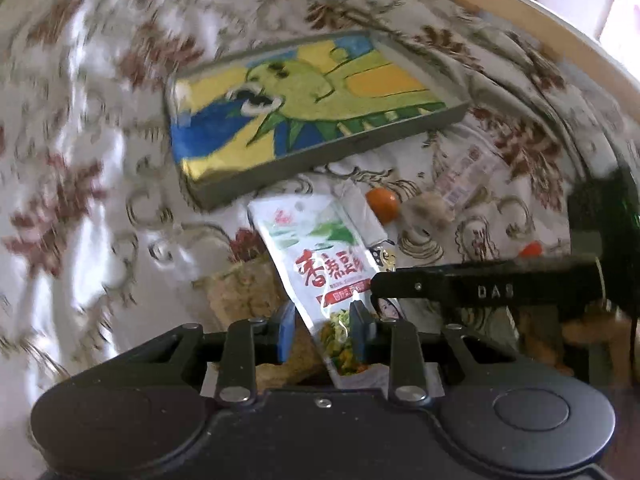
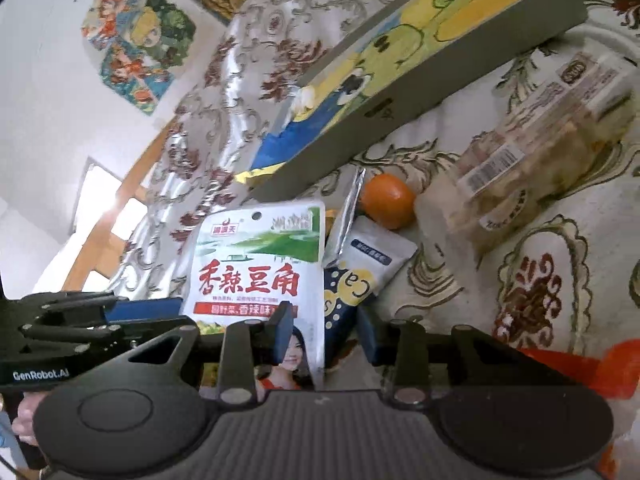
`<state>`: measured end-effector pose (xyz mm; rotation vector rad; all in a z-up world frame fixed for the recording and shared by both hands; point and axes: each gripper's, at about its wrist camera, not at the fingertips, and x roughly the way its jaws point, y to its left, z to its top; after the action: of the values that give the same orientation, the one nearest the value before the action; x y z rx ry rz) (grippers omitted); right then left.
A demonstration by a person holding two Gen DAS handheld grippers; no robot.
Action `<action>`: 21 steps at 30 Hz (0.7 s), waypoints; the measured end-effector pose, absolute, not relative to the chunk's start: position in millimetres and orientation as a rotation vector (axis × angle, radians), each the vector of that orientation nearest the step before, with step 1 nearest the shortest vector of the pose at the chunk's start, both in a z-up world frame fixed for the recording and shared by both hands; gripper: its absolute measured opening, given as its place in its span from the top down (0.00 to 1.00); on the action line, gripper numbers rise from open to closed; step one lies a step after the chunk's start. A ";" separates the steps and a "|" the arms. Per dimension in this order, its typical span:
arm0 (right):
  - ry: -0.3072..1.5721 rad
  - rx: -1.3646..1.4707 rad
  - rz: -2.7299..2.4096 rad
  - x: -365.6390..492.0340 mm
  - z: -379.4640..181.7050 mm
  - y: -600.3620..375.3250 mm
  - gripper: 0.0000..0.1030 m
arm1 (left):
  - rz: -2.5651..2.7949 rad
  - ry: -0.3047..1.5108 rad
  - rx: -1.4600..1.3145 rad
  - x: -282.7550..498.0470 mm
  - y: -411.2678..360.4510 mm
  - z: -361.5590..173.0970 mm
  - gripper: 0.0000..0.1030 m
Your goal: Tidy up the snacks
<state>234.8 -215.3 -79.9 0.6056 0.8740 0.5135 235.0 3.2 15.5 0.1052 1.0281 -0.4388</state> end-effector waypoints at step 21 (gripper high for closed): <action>0.884 0.530 0.438 216.9 -68.7 -193.8 0.68 | -0.366 1.068 0.002 225.7 42.6 2.1 1.00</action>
<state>216.9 -193.8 -68.7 0.5298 0.8837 0.4384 225.7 42.6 2.1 0.0023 1.0683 -0.3661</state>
